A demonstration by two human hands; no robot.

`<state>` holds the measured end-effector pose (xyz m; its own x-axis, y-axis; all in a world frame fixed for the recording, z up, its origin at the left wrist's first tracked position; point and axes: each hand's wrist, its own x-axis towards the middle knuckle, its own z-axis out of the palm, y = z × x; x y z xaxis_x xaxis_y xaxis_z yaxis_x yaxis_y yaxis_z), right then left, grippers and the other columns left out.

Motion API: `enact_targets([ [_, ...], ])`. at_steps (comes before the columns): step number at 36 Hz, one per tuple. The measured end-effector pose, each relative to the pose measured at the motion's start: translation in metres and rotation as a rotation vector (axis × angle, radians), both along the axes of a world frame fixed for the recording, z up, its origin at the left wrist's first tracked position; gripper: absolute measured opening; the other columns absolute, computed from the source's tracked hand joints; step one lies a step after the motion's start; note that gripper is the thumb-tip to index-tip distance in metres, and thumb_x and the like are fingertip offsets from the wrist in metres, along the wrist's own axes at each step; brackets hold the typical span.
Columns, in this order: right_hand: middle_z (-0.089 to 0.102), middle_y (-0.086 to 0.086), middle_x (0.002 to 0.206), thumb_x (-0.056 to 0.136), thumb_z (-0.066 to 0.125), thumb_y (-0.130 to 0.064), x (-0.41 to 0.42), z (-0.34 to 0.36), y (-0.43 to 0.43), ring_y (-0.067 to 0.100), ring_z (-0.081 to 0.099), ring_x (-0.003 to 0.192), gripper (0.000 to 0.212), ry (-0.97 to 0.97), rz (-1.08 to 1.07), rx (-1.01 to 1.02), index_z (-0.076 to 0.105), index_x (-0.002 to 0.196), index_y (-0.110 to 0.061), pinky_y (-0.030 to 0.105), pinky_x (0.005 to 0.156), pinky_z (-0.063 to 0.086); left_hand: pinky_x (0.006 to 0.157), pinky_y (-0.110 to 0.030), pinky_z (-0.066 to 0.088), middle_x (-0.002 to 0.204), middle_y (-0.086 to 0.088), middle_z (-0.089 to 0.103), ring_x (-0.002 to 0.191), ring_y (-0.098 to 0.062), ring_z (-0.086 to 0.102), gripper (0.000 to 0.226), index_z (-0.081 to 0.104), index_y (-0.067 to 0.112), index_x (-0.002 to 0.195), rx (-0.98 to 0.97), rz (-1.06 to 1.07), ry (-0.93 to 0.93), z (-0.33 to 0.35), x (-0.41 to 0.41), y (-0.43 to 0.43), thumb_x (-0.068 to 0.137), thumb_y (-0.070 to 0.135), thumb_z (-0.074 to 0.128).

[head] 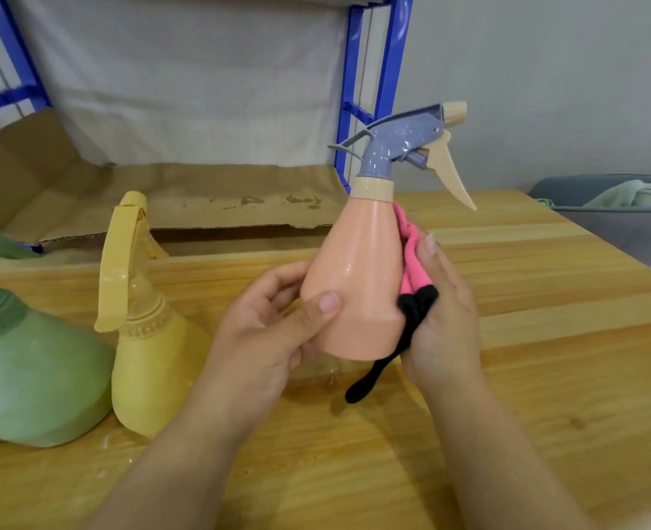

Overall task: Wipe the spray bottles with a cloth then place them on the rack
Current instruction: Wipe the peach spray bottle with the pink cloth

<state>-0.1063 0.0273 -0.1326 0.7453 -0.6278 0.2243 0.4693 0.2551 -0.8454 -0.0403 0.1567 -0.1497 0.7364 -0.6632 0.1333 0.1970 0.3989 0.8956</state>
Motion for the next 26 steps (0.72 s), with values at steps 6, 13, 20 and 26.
enact_targets([
  [6, 0.074, -0.004, 0.098, 0.073, 0.057, -0.036, 0.0005, 0.0006, 0.0033, 0.007, 0.069, 0.089, 0.031, -0.017, -0.068, 0.005, 0.072, 0.098, -0.023, 0.020, 0.067, 0.055, 0.098, -0.039, 0.048, 0.131, -0.002, 0.059, 0.119, -0.016, 0.058, 0.055, 0.062, 0.033, 0.123, 0.136, 0.003, -0.187, -0.0013, -0.0011, -0.0040, 0.070, 0.045, 0.069],
  [13, 0.063, 0.005, 0.124, 0.084, 0.064, -0.045, 0.0044, -0.0030, 0.0065, 0.013, 0.061, 0.114, 0.030, 0.094, -0.120, -0.206, 0.071, 0.108, -0.030, 0.025, 0.085, 0.052, 0.082, -0.027, 0.055, 0.112, 0.014, 0.069, 0.103, -0.007, 0.066, 0.077, 0.062, 0.036, 0.117, 0.226, 0.099, -0.283, -0.0012, -0.0034, -0.0029, 0.043, 0.038, 0.082],
  [20, 0.072, 0.004, 0.109, 0.079, 0.065, -0.035, 0.0019, 0.0019, -0.0018, 0.020, 0.066, 0.105, 0.036, 0.024, 0.033, 0.037, 0.070, 0.110, -0.016, 0.040, 0.095, 0.053, 0.077, -0.036, 0.059, 0.102, -0.005, 0.073, 0.095, -0.021, 0.070, 0.069, 0.061, 0.019, 0.110, 0.103, -0.007, -0.026, 0.0004, -0.0004, 0.0007, 0.047, 0.035, 0.084],
  [26, 0.072, 0.003, 0.111, 0.080, 0.065, -0.031, 0.0025, -0.0007, 0.0012, 0.016, 0.067, 0.103, 0.019, 0.025, -0.016, 0.055, 0.077, 0.093, -0.024, 0.027, 0.075, 0.058, 0.082, -0.029, 0.056, 0.111, 0.004, 0.071, 0.102, -0.013, 0.067, 0.041, 0.071, 0.038, 0.102, 0.136, -0.015, -0.147, 0.0043, -0.0040, -0.0008, 0.062, 0.044, 0.070],
])
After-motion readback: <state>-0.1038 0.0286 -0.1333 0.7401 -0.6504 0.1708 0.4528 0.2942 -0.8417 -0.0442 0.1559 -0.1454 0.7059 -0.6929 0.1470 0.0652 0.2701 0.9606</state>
